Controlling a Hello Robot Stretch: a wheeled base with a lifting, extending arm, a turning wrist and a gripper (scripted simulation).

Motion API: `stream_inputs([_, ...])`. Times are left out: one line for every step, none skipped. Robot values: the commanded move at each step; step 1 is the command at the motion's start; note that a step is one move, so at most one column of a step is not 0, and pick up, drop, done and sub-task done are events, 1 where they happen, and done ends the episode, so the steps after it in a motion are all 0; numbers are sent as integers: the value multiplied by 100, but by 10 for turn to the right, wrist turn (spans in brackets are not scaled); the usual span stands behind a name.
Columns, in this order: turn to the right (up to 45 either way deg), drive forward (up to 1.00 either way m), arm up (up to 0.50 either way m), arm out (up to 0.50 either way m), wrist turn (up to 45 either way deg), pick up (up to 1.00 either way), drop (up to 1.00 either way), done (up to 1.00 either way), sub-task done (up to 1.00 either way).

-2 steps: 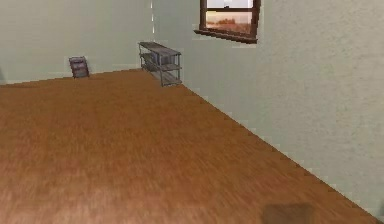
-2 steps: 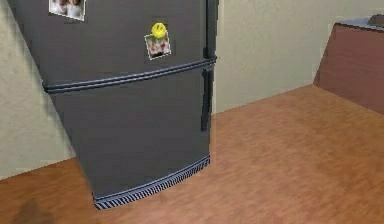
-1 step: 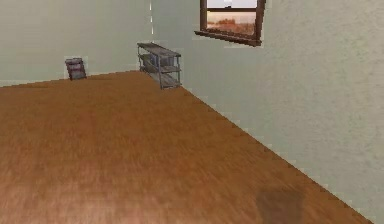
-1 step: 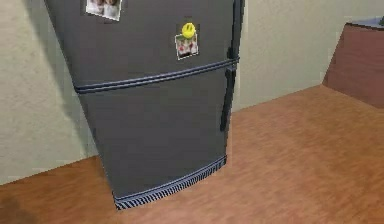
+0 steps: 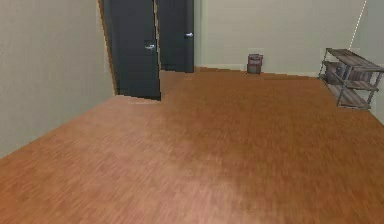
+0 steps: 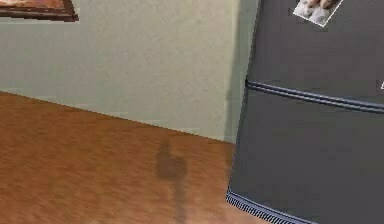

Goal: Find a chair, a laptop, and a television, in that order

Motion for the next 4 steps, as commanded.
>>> stream_inputs([0, 100, 0, 0, 0, 0, 0, 0, 0])
stream_inputs([0, 100, 0, 0, 0, 0, 0, 0, 0])
stream_inputs([0, 100, 0, 0, 0, 0, 0, 0, 0])
stream_inputs([30, 0, 0, 0, 0, 0, 0, 0, 0])
